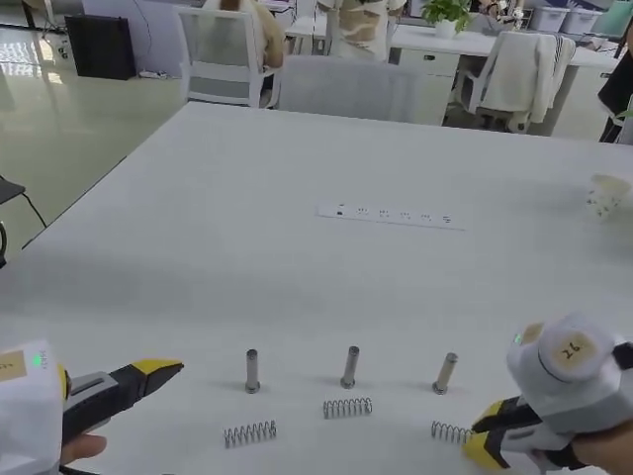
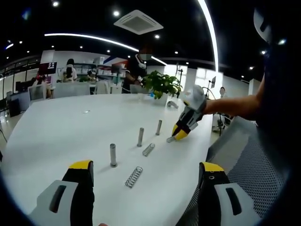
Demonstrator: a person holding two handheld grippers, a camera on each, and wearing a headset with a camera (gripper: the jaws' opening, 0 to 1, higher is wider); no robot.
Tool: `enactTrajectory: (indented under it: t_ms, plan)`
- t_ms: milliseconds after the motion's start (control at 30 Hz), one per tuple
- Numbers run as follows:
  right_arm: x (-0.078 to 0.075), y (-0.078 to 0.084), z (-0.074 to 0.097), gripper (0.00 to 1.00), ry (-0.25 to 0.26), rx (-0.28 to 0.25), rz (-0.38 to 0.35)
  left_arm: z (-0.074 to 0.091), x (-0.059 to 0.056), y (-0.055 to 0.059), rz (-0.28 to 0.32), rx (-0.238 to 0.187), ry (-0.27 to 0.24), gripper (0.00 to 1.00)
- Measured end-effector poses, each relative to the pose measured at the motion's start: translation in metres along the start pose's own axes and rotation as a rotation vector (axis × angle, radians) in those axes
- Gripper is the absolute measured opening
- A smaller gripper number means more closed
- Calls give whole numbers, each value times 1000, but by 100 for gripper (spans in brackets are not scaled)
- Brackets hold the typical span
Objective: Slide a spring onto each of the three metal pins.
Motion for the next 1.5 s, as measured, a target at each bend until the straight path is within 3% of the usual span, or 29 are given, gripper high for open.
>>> enactTrajectory:
  t_ms: [400,867,1233,1500]
  plan:
    - [4,1,0,10,7,17,44,1,1,-1,-1,-4,-1,88]
    - [14,-6,10,9,-36,5,41,3,-4,-4,-27,0,31,83]
    - [29,-23,28,9,-76,-42,62,-4,-9,-12,-65,17,90,78]
    - [41,-39,34,9,-104,-47,102,-13,-8,-13,-87,40,129,74]
Point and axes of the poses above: the centre of the closed fingertips' face, and the gripper's own axes: z roughly backward along the fingers, x roughly to its left, y roughly out of its underside, the point moved 10 cm from there along z, roughly backward along the fingers, and after that the axes turned 9 degrees about x, right-handed, at the moved point
